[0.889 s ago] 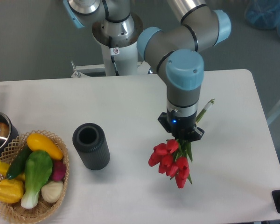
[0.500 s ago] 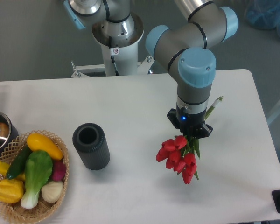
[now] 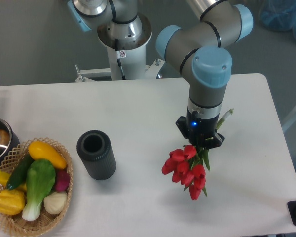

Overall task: Insert the flowers into the vase
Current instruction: 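Lift the held red tulip bunch up with the gripper, then carry the tulips over the dark grey vase opening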

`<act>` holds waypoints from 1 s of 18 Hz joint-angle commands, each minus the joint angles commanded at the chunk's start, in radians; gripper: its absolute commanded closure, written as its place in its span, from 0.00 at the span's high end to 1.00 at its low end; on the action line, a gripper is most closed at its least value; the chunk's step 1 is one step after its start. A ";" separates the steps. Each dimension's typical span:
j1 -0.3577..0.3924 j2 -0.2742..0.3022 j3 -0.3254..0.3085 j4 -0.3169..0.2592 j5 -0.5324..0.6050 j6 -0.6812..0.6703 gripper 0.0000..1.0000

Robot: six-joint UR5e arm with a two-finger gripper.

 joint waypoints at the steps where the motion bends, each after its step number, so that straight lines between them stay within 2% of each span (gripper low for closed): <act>1: 0.011 0.002 -0.002 0.017 -0.054 -0.028 0.00; 4: 0.020 0.002 -0.011 0.090 -0.251 -0.126 0.00; 6: 0.018 0.008 -0.011 0.127 -0.325 -0.181 0.00; 10: -0.001 0.005 -0.011 0.132 -0.416 -0.209 0.00; 11: -0.009 0.003 -0.011 0.152 -0.416 -0.224 0.00; 13: -0.021 -0.006 -0.011 0.204 -0.424 -0.242 0.14; 16: -0.029 -0.008 -0.011 0.226 -0.477 -0.253 0.09; 18: -0.021 -0.006 -0.011 0.236 -0.581 -0.253 0.06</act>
